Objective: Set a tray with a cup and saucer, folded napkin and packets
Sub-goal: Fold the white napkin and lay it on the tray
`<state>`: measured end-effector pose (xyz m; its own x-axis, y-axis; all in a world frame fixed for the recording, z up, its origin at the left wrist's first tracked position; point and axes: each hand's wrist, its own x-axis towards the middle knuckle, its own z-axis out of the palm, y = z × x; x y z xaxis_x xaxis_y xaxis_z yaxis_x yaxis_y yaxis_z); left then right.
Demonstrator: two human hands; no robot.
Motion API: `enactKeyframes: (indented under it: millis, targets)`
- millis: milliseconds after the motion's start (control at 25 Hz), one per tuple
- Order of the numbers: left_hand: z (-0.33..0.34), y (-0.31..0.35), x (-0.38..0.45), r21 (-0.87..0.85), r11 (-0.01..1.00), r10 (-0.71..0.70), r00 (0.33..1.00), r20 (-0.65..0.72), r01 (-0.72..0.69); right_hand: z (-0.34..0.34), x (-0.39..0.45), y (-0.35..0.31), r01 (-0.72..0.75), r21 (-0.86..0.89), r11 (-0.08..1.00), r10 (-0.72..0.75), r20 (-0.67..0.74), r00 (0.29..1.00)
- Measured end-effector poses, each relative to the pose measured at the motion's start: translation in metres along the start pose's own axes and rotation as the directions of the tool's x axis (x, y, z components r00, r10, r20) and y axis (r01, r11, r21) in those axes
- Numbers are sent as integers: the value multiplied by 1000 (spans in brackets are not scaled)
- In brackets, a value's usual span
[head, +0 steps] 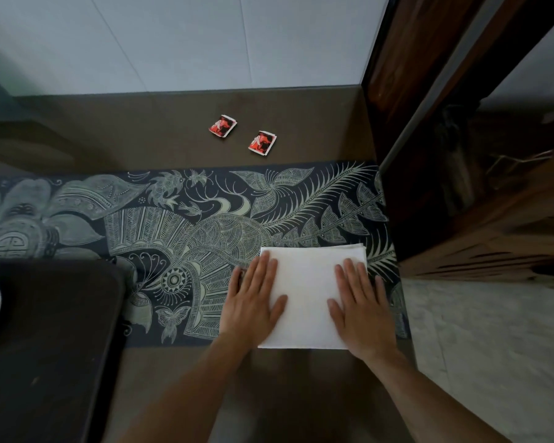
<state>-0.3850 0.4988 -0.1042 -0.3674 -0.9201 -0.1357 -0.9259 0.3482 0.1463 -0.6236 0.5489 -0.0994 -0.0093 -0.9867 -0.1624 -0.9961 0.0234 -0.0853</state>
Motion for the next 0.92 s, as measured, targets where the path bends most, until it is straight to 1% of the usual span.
enactKeyframes:
  millis: [80, 160, 240, 320, 400, 520, 640, 720, 800, 920]
  targets:
    - [-4, -12, -2, 28, 999, 14, 999, 42, -15, -3, -2, 11, -46, 6, 999, 46, 23, 999]
    - [-7, -11, 0, 43, 998, 31, 998, 63, -33, -5, -3, 13, -54, 8, 998, 54, 40, 998]
    - [-12, -12, 3, 56, 997, 51, 998, 43, -53, -7, -1, 13, -46, 11, 999, 46, 37, 998]
    - [-21, -16, 13, 48, 996, 79, 997, -7, -78, -15, 11, 17, -43, 1, 999, 43, -15, 999]
    - [-35, -19, 32, 4, 999, 44, 999, -21, -44, -25, 31, 24, -17, -12, 1000, 17, -32, 999]
    - [-53, -15, 68, -106, 992, -57, 994, 94, 67, -39, 62, 34, 62, -23, 998, -61, 49, 997]
    - [-65, -15, 88, -112, 991, -55, 991, 121, 69, -58, 87, 38, 146, -66, 987, -140, 86, 986]
    - [-67, -14, 93, -141, 984, -89, 984, 156, 112, -68, 100, 36, 187, -101, 977, -174, 132, 976]
    - [-69, -10, 99, -134, 979, -123, 970, 210, 153, -75, 109, 31, 201, -99, 975, -181, 182, 967]
    - [-73, -7, 104, -92, 980, -144, 952, 272, 175, -79, 111, 27, 225, -56, 973, -210, 204, 956]
